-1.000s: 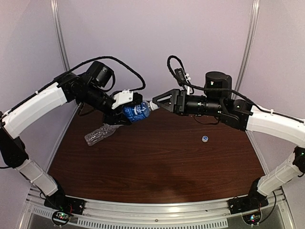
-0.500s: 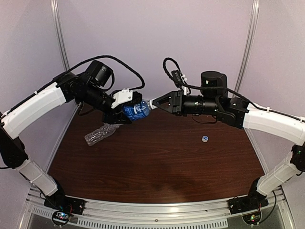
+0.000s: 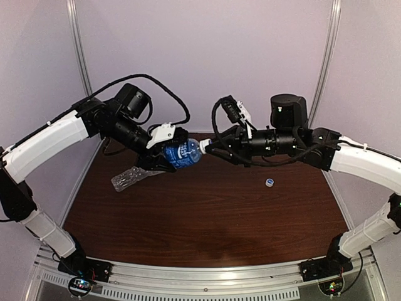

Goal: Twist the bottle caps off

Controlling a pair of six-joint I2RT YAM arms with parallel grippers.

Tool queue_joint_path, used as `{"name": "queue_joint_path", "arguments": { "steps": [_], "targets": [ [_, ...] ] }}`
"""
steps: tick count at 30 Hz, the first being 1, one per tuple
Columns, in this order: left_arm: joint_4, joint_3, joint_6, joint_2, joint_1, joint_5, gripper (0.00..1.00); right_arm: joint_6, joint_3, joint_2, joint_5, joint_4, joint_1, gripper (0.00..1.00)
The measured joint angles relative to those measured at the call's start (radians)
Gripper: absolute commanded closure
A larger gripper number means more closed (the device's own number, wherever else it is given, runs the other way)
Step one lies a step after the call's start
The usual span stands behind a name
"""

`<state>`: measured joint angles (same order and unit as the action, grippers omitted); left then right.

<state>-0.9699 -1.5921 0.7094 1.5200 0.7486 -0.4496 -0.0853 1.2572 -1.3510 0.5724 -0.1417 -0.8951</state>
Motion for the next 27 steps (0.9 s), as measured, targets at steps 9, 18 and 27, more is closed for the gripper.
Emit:
{"name": "queue_joint_path", "arguments": {
  "steps": [9, 18, 27],
  "targets": [
    [-0.052, 0.014, 0.056, 0.008, 0.014, -0.106, 0.53, 0.587, 0.025, 0.034, -0.044, -0.149, -0.066, 1.0],
    [-0.08, 0.014, 0.078, 0.025, 0.012, -0.121, 0.53, 0.745, 0.027, 0.046, -0.131, -0.194, -0.093, 0.01],
    [-0.097, 0.014, 0.047, 0.024, -0.008, -0.049, 0.52, 0.375, -0.029, 0.133, -0.218, -0.068, -0.082, 0.01]
  ]
}}
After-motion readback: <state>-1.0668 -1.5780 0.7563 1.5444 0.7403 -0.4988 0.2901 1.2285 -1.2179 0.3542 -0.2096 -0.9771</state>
